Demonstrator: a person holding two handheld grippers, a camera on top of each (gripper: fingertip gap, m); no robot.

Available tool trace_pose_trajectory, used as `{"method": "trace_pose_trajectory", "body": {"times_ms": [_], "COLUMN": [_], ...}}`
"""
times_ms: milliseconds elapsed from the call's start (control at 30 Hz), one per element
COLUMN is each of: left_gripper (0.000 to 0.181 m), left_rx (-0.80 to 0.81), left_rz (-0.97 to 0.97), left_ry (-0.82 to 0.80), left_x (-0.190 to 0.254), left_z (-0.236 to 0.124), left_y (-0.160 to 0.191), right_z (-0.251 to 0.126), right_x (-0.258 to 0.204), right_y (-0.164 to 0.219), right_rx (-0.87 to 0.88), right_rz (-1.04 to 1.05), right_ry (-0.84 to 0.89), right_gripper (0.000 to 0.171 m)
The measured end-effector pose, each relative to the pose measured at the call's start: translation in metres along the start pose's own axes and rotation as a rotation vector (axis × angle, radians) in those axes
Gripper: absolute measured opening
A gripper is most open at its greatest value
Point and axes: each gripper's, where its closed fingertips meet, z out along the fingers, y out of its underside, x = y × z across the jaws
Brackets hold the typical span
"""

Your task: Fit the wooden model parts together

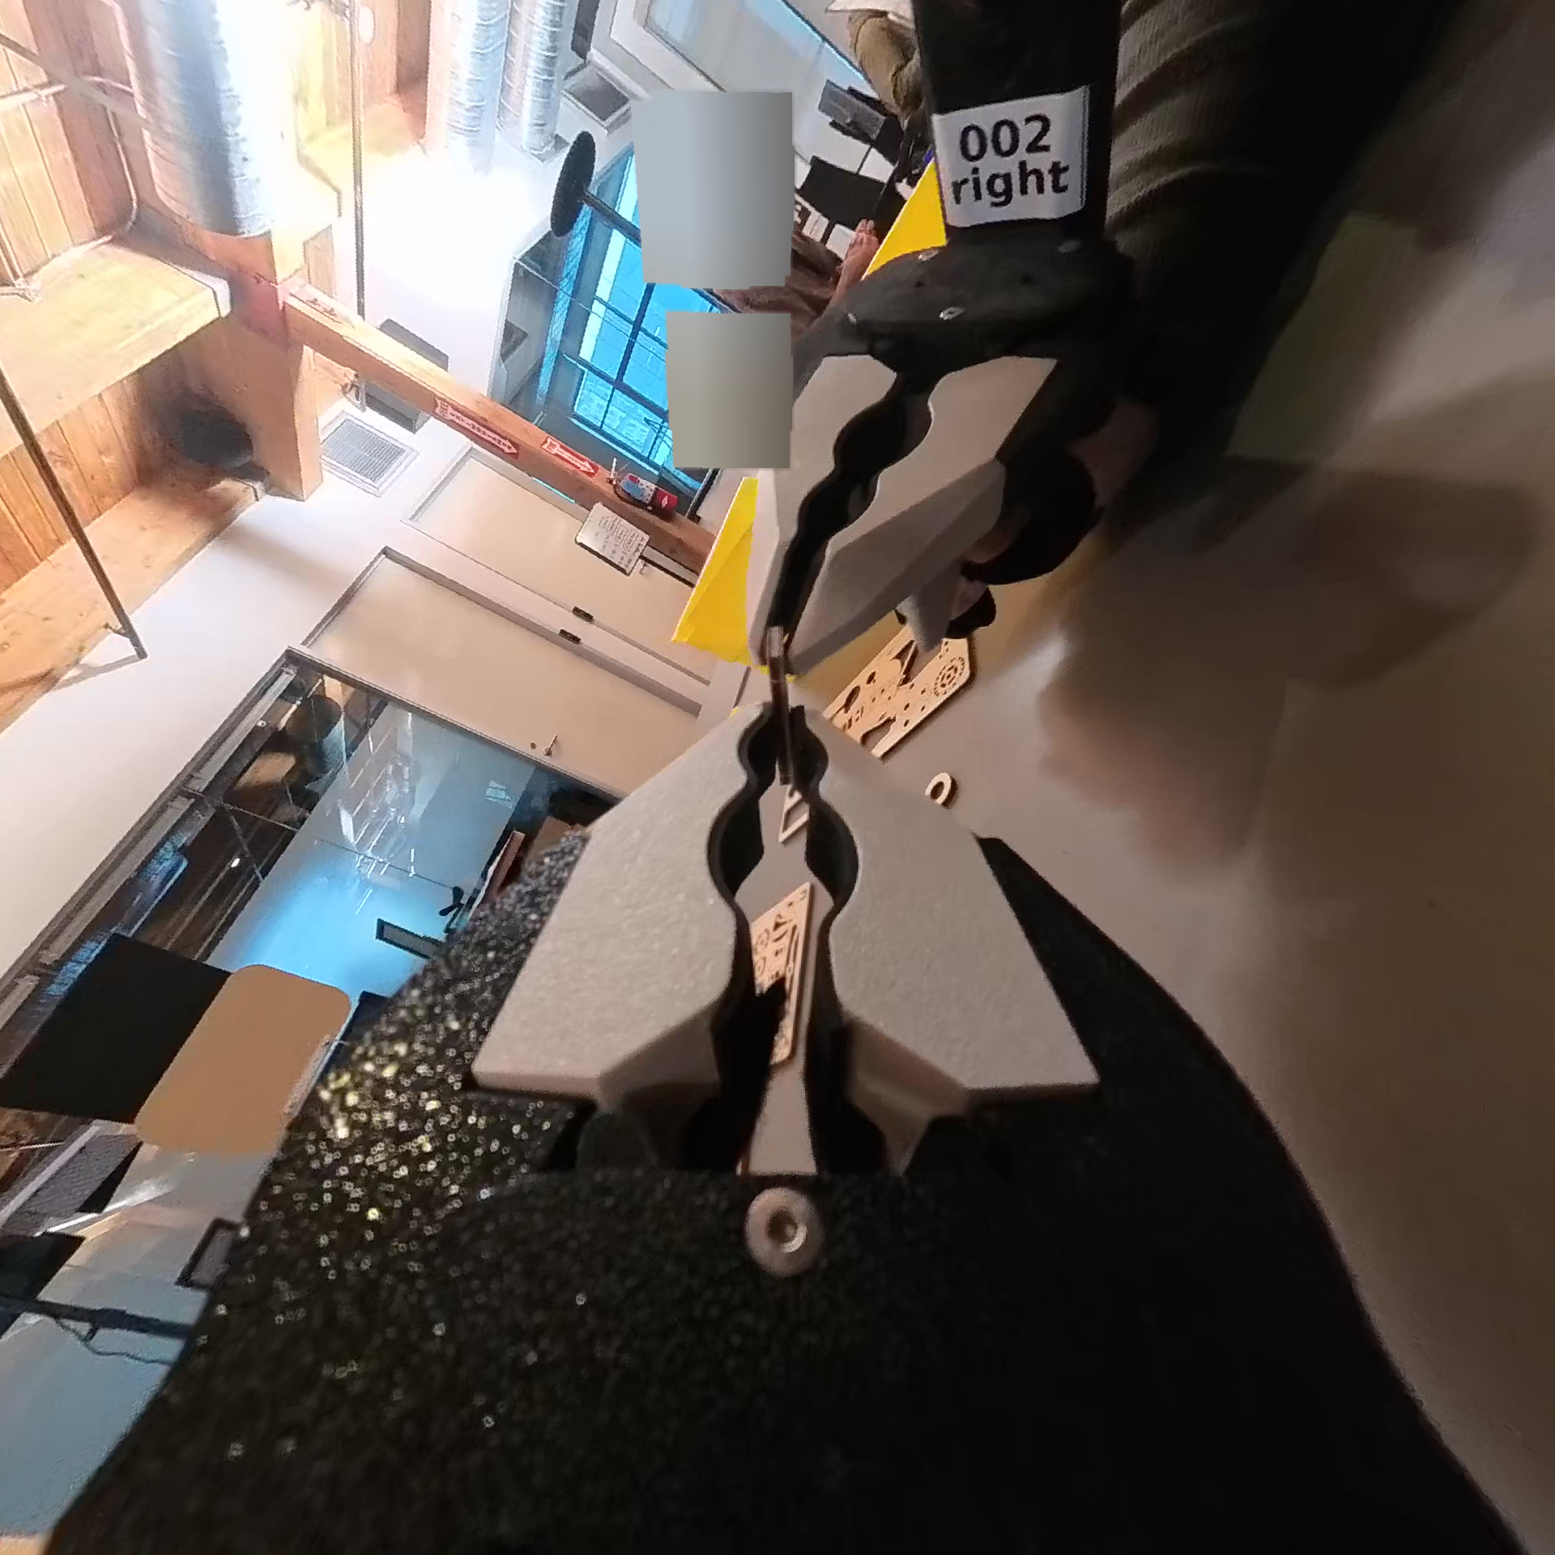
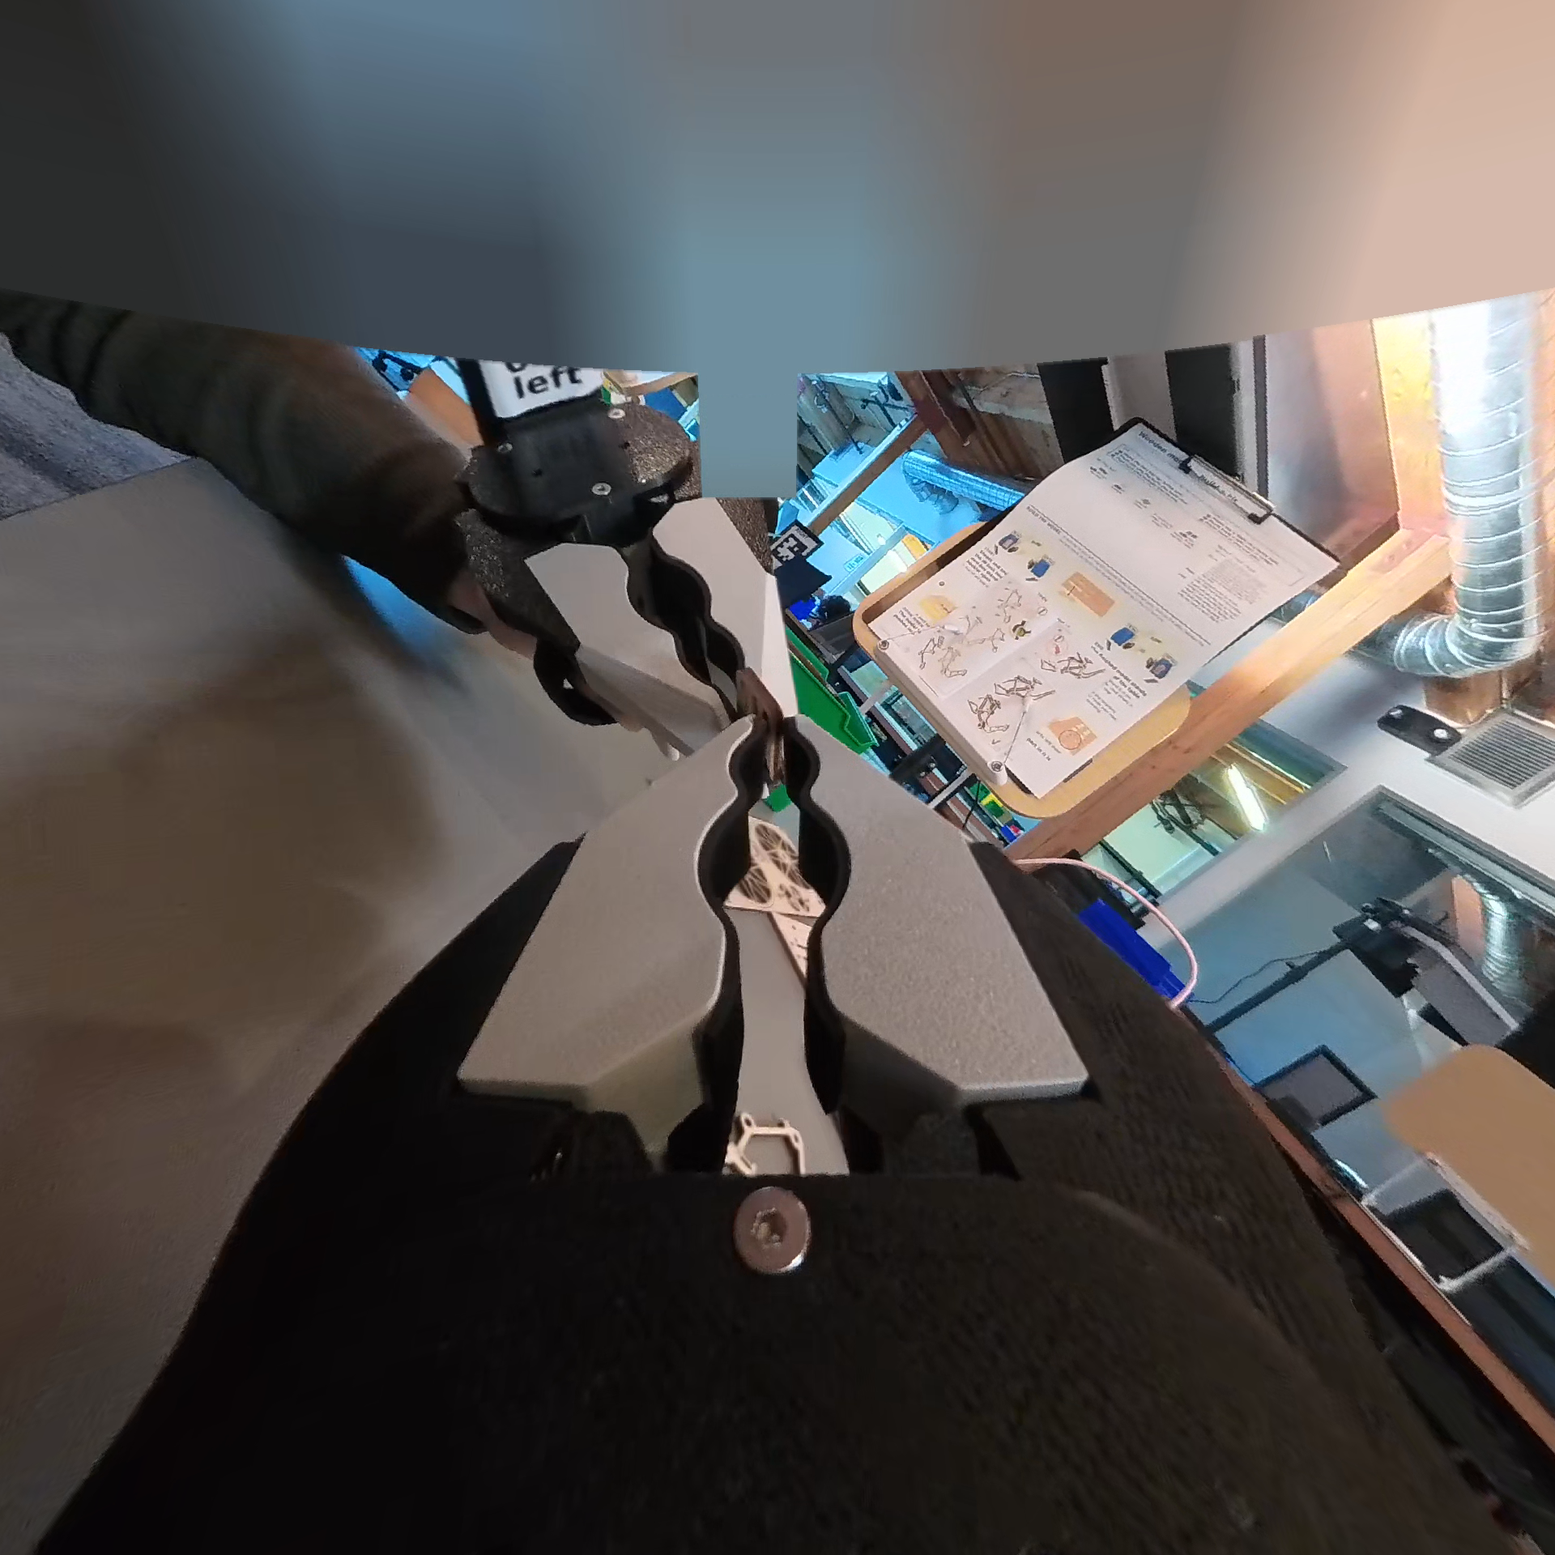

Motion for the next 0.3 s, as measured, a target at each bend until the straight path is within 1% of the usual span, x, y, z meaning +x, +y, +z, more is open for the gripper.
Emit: {"method": "trace_pose_trajectory", "body": {"times_ms": [67,133,233,300], "left_gripper": [0.001,0.001,0.001,0.001], "left_rx": [0.009,0.034,0.109,0.151], "left_rz": [-0.017,-0.088,-0.333,-0.538], "left_ry": [0.017,0.053,0.126,0.178], "left_x": [0.0012,0.0031,0.0057,0.0049], "left_z": [-0.0006,-0.001,0.0004,0.0022], "left_y": [-0.0002,-0.0021,-0.0067,-0.0071], "right_z": [0.0,-0.0006,-0.001,-0.0001], "right_x": [-0.0008,-0.0016,0.0013,0.0057], "right_y": [-0.0003,-0.0024,-0.0046,-0.0025], "right_rx": [0.004,0.018,0.037,0.034], "right_rz": [0.012,0.021,0.073,0.185], "right_ry": [-0.008,-0.016,-0.01,-0.018], "right_gripper": [0.001,0.001,0.001,0.002]}}
